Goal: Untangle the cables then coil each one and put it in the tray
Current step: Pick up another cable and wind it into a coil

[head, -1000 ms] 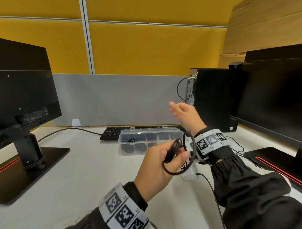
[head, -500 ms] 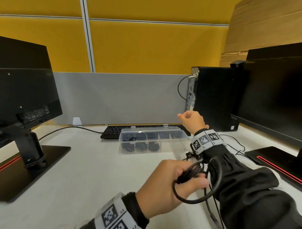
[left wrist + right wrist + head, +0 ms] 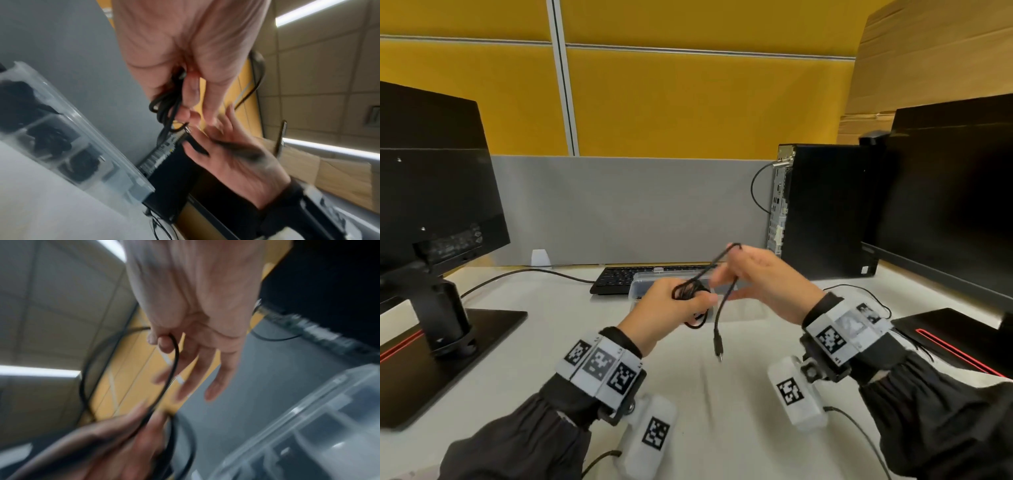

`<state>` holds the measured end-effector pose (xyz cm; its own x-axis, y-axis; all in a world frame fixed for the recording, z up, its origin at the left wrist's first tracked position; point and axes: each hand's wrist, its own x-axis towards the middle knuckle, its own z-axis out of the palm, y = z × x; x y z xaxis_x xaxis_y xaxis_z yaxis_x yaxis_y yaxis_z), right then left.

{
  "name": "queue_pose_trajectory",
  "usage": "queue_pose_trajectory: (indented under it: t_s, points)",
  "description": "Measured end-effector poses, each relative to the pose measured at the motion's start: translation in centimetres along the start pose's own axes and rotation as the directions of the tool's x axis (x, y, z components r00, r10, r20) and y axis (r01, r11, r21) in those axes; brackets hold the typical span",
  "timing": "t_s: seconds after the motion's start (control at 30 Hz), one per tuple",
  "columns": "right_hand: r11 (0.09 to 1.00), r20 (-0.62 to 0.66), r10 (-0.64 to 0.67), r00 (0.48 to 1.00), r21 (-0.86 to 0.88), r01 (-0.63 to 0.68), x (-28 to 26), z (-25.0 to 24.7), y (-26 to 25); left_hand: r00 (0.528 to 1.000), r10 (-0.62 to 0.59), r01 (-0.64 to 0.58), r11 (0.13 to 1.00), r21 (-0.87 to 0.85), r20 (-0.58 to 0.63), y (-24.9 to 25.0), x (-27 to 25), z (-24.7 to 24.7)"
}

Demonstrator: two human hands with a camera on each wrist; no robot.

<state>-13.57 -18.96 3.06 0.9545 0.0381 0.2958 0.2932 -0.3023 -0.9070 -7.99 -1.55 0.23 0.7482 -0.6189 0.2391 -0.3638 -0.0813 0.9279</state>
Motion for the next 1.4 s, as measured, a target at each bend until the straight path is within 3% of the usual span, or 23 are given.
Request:
queue_pose_trajectory:
  t_s: [0.07, 0.13, 0.2, 0.23, 0.3, 0.37, 0.43, 0.53, 0.6, 0.67, 0.77, 0.83, 0.9, 0.97, 1.03, 1.1, 1.17, 1.23, 1.4]
  points:
    - [0.997, -0.033, 0.07, 0.997, 0.03, -0.069, -0.1, -2.1, -0.2, 1.0, -0.019, 0.019, 1.0, 0.008, 0.005, -0.1, -0.2, -1.2]
    - [0.945, -0.117, 0.209, 0.971, -0.23, -0.231, -0.2, -4.6, 0.3, 0.999, -0.034, 0.035, 0.999, 0.031, -0.026, -0.3, -0.1, -2.6]
    - [0.702, -0.114, 0.353, 0.929, -0.624, -0.343, -0.3, -6.0, 1.3, 0.998, -0.064, 0.064, 0.997, 0.047, -0.008, -0.1, 0.1, -3.2]
    - [0.582, -0.073, 0.41, 0.909, -0.746, -0.322, -0.5, -6.2, 1.6, 0.996, -0.085, 0.084, 0.995, 0.047, 0.013, 0.0, 0.2, -3.0]
    - [0.506, 0.004, 0.455, 0.891, -0.824, -0.255, -0.9, -5.8, 1.9, 0.992, -0.119, 0.117, 0.992, 0.044, 0.032, -0.2, 0.7, -2.3]
    - [0.607, 0.046, 0.331, 0.942, -0.775, -0.175, -1.2, -4.5, 1.3, 0.991, -0.128, 0.125, 0.988, 0.087, 0.027, -0.1, 1.1, -1.3]
    - [0.68, 0.077, 0.113, 0.991, -0.733, -0.02, -1.4, -2.3, 0.1, 0.996, -0.094, 0.09, 0.982, 0.164, 0.011, -0.2, 1.5, -0.3]
    - [0.64, 0.125, -0.109, 0.986, -0.75, 0.165, -1.2, 1.1, -0.4, 0.999, -0.031, 0.037, 0.957, 0.288, -0.024, 0.3, 1.8, 0.4]
    - [0.622, 0.108, -0.2, 0.974, -0.754, 0.212, -1.0, 2.5, 0.2, 0.999, 0.025, -0.011, 0.957, 0.29, -0.045, 0.4, 1.9, 0.3]
    - [0.668, 0.05, -0.274, 0.96, -0.709, 0.228, -1.0, 3.0, 0.6, 0.996, 0.072, -0.054, 0.964, 0.261, -0.061, 0.6, 1.6, 0.2]
    - [0.842, -0.014, -0.144, 0.989, -0.526, 0.115, -1.3, 2.7, -0.1, 0.989, 0.122, -0.099, 0.966, 0.238, -0.086, 0.3, 1.2, 0.3]
    - [0.978, 0.067, 0.065, 0.996, -0.203, -0.051, -1.8, 2.8, -0.8, 0.977, 0.146, -0.111, 0.971, 0.211, -0.155, 0.1, 1.2, 0.1]
    - [0.987, 0.196, 0.141, 0.97, 0.044, -0.153, -2.4, 3.1, -1.3, 0.967, 0.177, -0.137, 0.968, 0.213, -0.183, 0.1, 1.3, -0.3]
    - [0.997, 0.212, 0.08, 0.974, -0.013, -0.079, -3.1, 3.4, -2.5, 0.959, 0.228, -0.171, 0.938, 0.303, -0.167, 0.2, 1.2, -0.8]
    - [0.975, 0.158, -0.043, 0.986, -0.207, 0.076, -3.3, 3.2, -4.0, 0.962, 0.258, -0.199, 0.892, 0.406, -0.095, 0.4, 0.8, -1.2]
    - [0.927, 0.08, -0.183, 0.98, -0.318, 0.199, -2.8, 2.3, -5.4, 0.971, 0.237, -0.225, 0.898, 0.379, 0.015, 0.8, 0.2, -1.3]
    - [0.884, -0.052, -0.322, 0.945, -0.374, 0.28, -1.9, 1.2, -5.8, 0.972, 0.223, -0.234, 0.948, 0.217, 0.073, 1.5, -0.5, -1.1]
    - [0.839, -0.162, -0.397, 0.904, -0.464, 0.285, -0.8, 0.4, -4.8, 0.967, 0.251, -0.251, 0.968, 0.018, 0.039, 2.3, -1.2, -0.8]
    - [0.83, -0.165, -0.335, 0.927, -0.518, 0.208, -0.1, 0.8, -1.8, 0.968, 0.249, -0.241, 0.927, -0.287, -0.009, 3.9, -2.2, -0.1]
